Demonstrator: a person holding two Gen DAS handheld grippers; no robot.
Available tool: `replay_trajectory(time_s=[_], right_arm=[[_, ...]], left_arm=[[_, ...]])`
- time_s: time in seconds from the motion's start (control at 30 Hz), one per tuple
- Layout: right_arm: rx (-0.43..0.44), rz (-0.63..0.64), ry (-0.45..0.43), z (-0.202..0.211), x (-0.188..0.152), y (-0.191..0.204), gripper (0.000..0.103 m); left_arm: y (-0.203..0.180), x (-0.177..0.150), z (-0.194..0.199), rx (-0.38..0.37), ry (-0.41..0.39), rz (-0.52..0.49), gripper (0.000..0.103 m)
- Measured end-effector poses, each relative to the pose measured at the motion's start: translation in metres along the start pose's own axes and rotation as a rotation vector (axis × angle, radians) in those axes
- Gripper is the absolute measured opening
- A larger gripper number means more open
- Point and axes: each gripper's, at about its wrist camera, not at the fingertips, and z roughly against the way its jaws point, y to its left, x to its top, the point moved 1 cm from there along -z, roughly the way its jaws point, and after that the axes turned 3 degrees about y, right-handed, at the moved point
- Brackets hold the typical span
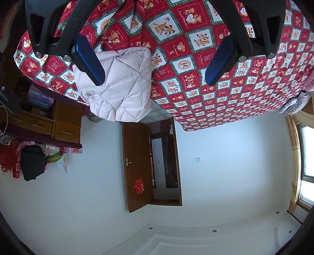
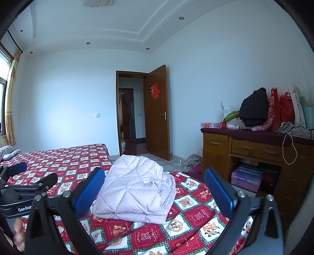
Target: Fold large clothes
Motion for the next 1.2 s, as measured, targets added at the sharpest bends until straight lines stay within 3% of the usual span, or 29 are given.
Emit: replay_trajectory(time_s=[1.2], right_arm=[[0.008,-0.019,0.034,-0.0008,-0.0036,0.0053,0.103]], left_arm=[[-0.0027,-0.0033,-0.0034,0.034,-0.002,-0.012,0.102]])
